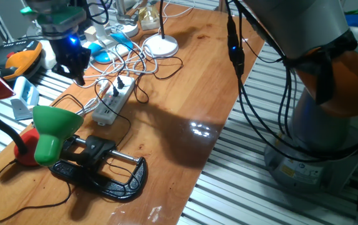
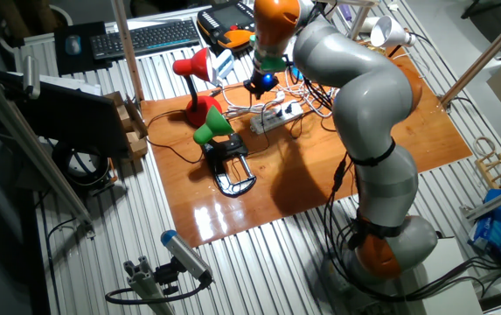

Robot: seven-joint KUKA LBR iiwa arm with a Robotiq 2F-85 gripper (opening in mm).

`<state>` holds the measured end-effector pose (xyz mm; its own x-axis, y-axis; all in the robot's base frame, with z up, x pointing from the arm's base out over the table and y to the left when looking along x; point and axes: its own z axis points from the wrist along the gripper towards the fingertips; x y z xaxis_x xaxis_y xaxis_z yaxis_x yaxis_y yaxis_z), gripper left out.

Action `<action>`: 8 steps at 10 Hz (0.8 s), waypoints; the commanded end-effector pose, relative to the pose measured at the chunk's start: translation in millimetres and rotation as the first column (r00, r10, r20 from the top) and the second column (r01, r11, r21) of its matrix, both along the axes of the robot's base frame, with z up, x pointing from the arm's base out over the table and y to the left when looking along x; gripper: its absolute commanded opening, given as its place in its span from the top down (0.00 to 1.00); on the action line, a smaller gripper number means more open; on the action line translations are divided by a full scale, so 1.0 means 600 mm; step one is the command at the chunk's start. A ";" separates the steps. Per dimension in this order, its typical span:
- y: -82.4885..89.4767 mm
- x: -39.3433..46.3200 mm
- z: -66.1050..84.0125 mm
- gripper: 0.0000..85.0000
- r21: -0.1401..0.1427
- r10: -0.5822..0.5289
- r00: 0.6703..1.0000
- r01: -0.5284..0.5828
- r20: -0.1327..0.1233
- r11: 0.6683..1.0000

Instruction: Plug in the power cord of the desk lamp, turn on the socket, and light up the desk lamp

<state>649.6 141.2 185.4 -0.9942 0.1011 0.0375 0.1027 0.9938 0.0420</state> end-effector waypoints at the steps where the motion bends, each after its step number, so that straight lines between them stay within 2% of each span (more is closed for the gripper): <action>1: 0.010 -0.008 0.001 1.00 -0.001 -0.007 1.000 0.007 0.007 1.000; 3: 0.017 -0.024 -0.005 1.00 -0.007 0.022 0.999 -0.022 0.036 1.000; 5: 0.020 -0.046 -0.023 1.00 0.018 0.033 0.997 -0.035 0.069 0.999; 6: 0.019 -0.056 -0.032 1.00 0.045 0.029 0.997 -0.033 0.074 0.998; 7: 0.017 -0.062 -0.036 1.00 0.053 0.029 0.997 -0.033 0.075 0.998; 8: 0.014 -0.067 -0.037 1.00 0.048 0.032 0.996 -0.036 0.079 0.998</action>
